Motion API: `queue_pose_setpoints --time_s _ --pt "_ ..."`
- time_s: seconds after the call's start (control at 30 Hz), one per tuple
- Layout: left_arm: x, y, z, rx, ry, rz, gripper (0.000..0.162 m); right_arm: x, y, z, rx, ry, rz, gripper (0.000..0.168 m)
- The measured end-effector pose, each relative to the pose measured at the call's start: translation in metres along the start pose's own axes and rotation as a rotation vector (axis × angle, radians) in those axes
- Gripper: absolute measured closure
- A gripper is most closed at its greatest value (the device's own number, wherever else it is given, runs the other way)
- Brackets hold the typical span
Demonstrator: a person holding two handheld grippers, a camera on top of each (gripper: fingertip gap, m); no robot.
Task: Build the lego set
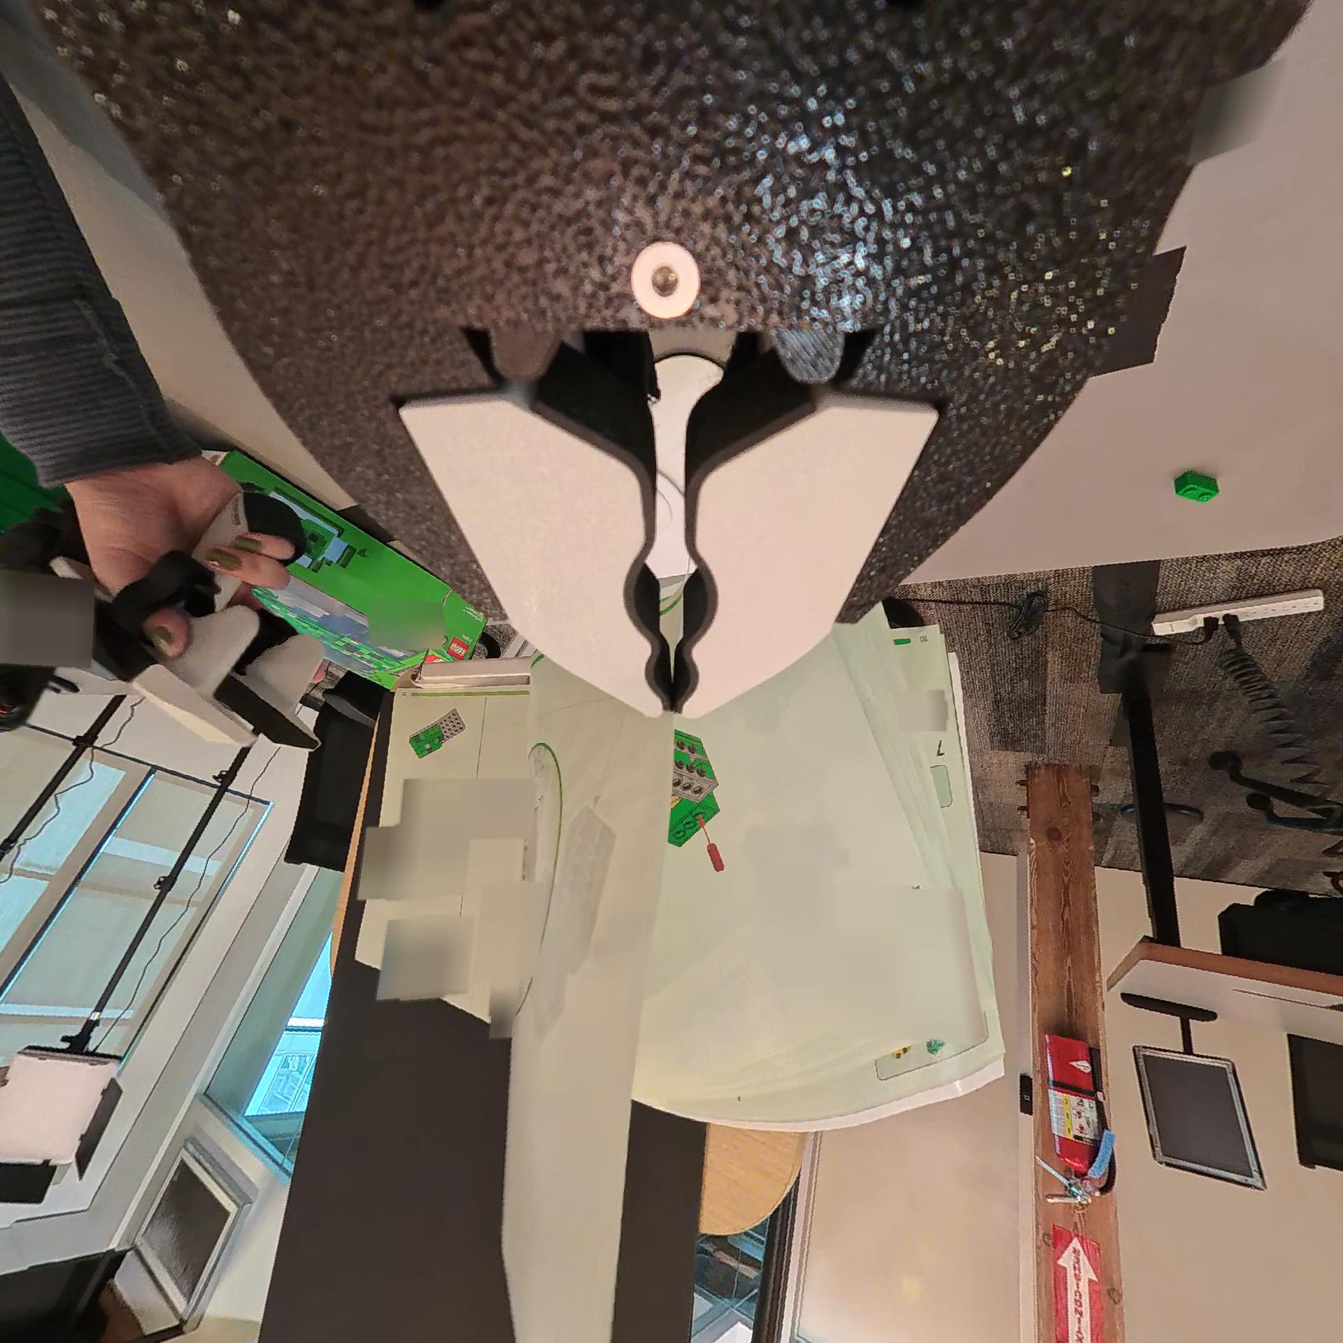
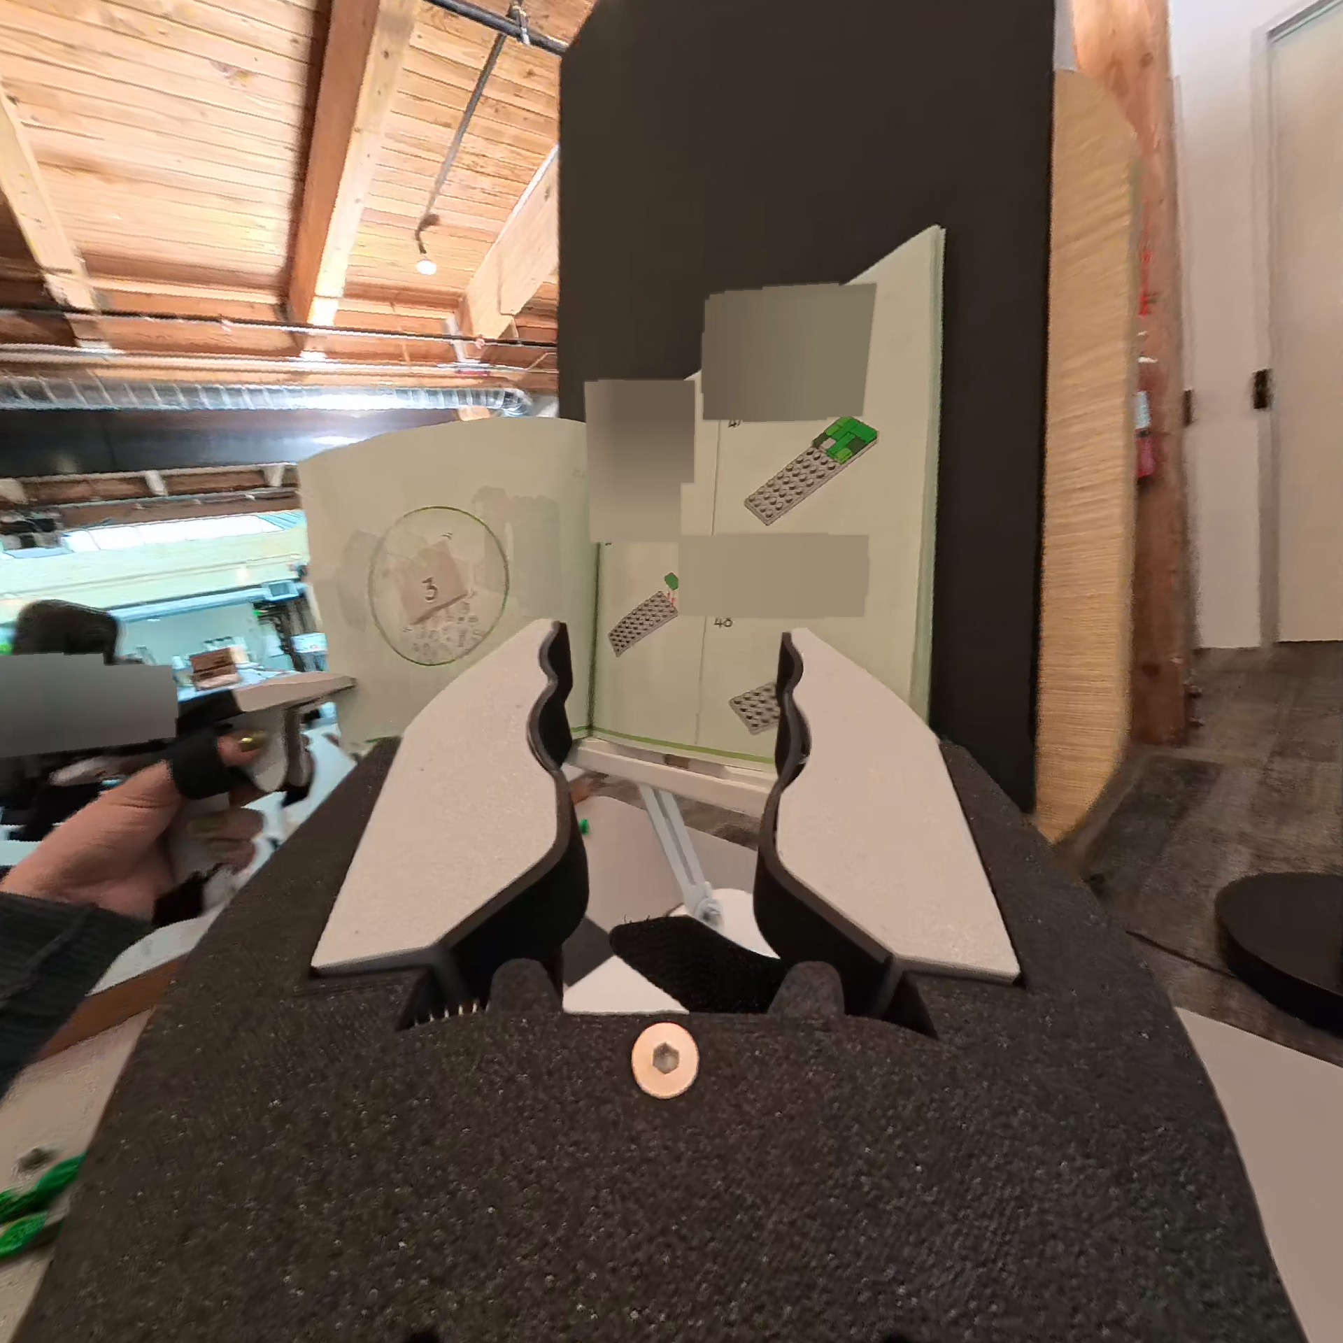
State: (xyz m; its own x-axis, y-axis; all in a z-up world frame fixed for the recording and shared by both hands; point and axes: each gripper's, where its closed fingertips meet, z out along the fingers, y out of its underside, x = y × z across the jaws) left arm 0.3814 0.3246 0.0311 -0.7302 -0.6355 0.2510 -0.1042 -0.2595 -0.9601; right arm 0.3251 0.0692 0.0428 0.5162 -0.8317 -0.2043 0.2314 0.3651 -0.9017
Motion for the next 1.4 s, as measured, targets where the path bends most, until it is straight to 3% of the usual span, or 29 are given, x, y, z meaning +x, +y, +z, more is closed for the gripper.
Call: queue_pose_setpoints --time_s 0.2,0.27,0.47,0.77,1.4 --pt "0.002 0.000 0.001 -0.002 0.003 0.004 0.162 0.041 0.003 -0.009 -0.053 0.382 -0.293 0.133" --pt "0.002 0.000 0.000 -0.001 0.002 0.006 0.162 0.047 0.010 -0.010 -0.107 0.434 -0.374 0.136" --pt "0.003 0.001 0.001 -0.005 0.003 0.007 0.162 0.059 0.037 -0.007 -0.259 0.482 -0.421 0.138" --pt "0.004 0.001 0.001 -0.005 0.006 0.008 0.162 0.069 0.055 -0.007 -0.305 0.510 -0.295 0.147" --pt "0.005 0.001 0.001 -0.010 0.016 0.003 0.162 0.065 0.053 -0.002 -0.290 0.524 -0.337 0.161"
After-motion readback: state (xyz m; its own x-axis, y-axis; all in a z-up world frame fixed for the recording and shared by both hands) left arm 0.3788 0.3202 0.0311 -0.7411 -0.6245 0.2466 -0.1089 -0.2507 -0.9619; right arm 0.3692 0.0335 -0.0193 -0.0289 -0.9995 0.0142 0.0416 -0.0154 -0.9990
